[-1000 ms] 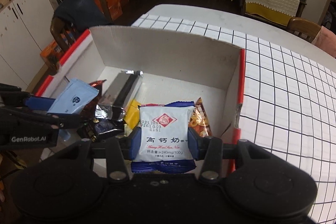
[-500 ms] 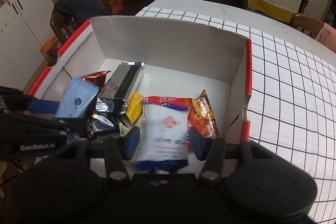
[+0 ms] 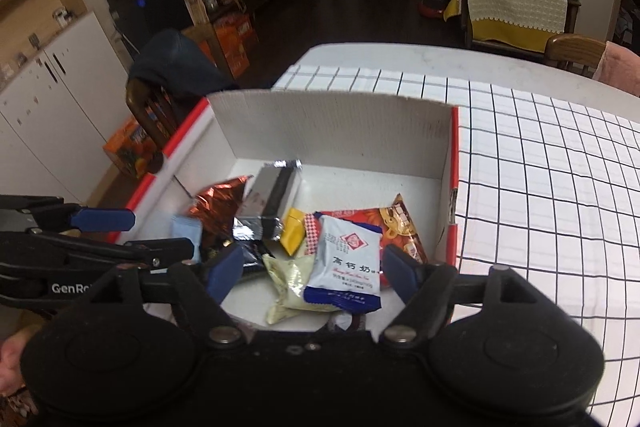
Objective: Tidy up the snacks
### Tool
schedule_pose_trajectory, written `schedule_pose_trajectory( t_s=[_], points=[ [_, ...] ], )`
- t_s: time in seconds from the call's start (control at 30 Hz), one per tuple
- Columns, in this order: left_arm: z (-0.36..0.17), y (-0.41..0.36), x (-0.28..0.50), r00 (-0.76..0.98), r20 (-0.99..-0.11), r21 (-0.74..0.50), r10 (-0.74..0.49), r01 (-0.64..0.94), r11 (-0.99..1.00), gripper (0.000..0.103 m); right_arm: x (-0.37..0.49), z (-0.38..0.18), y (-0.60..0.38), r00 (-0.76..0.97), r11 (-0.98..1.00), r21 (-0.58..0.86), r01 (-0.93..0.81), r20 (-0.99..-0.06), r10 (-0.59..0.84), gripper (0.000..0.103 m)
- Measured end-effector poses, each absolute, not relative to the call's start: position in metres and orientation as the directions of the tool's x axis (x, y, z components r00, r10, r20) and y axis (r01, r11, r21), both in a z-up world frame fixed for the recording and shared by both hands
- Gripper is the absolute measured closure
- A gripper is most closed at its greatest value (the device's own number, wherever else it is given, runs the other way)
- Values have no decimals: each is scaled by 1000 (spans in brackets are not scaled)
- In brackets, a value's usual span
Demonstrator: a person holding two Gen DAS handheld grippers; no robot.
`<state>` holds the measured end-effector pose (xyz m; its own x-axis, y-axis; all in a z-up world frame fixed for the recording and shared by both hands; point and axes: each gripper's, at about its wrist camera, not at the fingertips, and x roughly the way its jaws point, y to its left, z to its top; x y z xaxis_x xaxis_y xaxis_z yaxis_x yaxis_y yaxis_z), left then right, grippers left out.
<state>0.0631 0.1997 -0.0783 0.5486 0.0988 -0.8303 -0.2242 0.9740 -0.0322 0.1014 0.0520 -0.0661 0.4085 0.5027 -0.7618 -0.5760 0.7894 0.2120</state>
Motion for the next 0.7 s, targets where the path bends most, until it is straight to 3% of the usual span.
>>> schedule_pose_trajectory(
  t_s=[0.3, 0.7],
  points=[
    [-52, 191, 38, 638, -764, -37, 99, -196, 980, 21, 78, -41, 37, 465, 788, 238, -567, -697, 545, 5],
    [-29, 182, 16, 723, -689, -88, 50, -153, 984, 2, 51, -21, 17, 522, 790, 236, -565, -639, 564, 0]
  ],
)
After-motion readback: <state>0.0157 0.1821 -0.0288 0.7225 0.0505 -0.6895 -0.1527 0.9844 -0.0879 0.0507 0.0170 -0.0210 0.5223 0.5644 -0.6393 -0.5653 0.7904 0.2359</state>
